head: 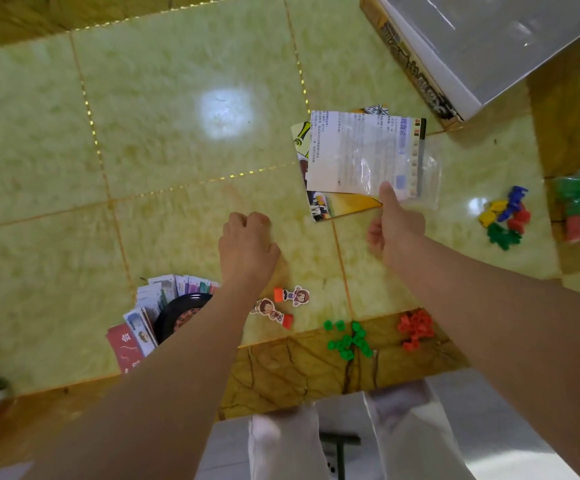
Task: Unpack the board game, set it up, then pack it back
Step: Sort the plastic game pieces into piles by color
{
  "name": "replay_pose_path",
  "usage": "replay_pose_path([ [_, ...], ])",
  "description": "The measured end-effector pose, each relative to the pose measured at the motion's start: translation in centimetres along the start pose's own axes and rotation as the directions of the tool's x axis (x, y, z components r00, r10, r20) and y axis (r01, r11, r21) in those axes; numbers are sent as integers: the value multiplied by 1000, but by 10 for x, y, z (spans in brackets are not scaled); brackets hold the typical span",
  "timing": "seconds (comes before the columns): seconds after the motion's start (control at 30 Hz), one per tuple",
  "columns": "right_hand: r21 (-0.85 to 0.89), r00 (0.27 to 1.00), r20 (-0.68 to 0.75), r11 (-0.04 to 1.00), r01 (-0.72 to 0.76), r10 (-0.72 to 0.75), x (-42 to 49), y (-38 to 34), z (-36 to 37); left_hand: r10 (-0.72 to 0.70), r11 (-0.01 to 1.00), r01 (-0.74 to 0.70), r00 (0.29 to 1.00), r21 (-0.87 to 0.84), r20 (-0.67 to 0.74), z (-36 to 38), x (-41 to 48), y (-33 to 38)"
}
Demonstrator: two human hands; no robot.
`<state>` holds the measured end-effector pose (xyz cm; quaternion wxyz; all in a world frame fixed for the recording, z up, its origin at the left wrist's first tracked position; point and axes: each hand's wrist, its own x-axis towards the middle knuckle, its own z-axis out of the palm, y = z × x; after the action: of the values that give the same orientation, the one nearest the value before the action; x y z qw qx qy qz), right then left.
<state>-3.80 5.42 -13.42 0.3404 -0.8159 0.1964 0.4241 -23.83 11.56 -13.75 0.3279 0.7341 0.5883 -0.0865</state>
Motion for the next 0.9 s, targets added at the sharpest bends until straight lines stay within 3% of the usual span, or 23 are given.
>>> replay_pose_path([
  [0.13, -124, 997, 74, 992, 18, -9, -20, 10, 0, 13, 994, -18, 999, 111, 41, 1, -23, -11],
  [0.2, -279, 972, 177, 939, 203, -157, -29, 23, 5, 20, 981, -29, 999, 191, 49, 1, -36, -21],
  [0.27, -441, 862, 365, 750, 494, -353, -43, 43, 11, 35, 952, -51, 998, 302, 57, 3, -52, -33],
  [0.37, -562, 660, 620, 347, 751, -424, -67, 74, 23, 26, 908, -57, 997, 416, 79, 5, -76, -50],
  [0.47, -633, 562, 725, -65, 771, -398, -83, 104, 34, 12, 847, -78, 992, 527, 128, 11, -96, -73],
  [0.53, -663, 568, 737, -230, 712, -366, -87, 121, 39, 65, 819, -105, 994, 564, 92, 14, -103, -87],
  [0.63, -715, 617, 691, -229, 661, -377, -89, 135, 43, 149, 829, -144, 988, 541, 35, 17, -105, -102],
  [0.83, -703, 603, 629, -28, 711, -491, -91, 151, 58, 199, 842, -176, 980, 510, 9, 6, -101, -125],
  [0.9, -675, 578, 636, -6, 738, -511, -91, 153, 64, 204, 831, -184, 979, 524, 18, 1, -99, -132],
])
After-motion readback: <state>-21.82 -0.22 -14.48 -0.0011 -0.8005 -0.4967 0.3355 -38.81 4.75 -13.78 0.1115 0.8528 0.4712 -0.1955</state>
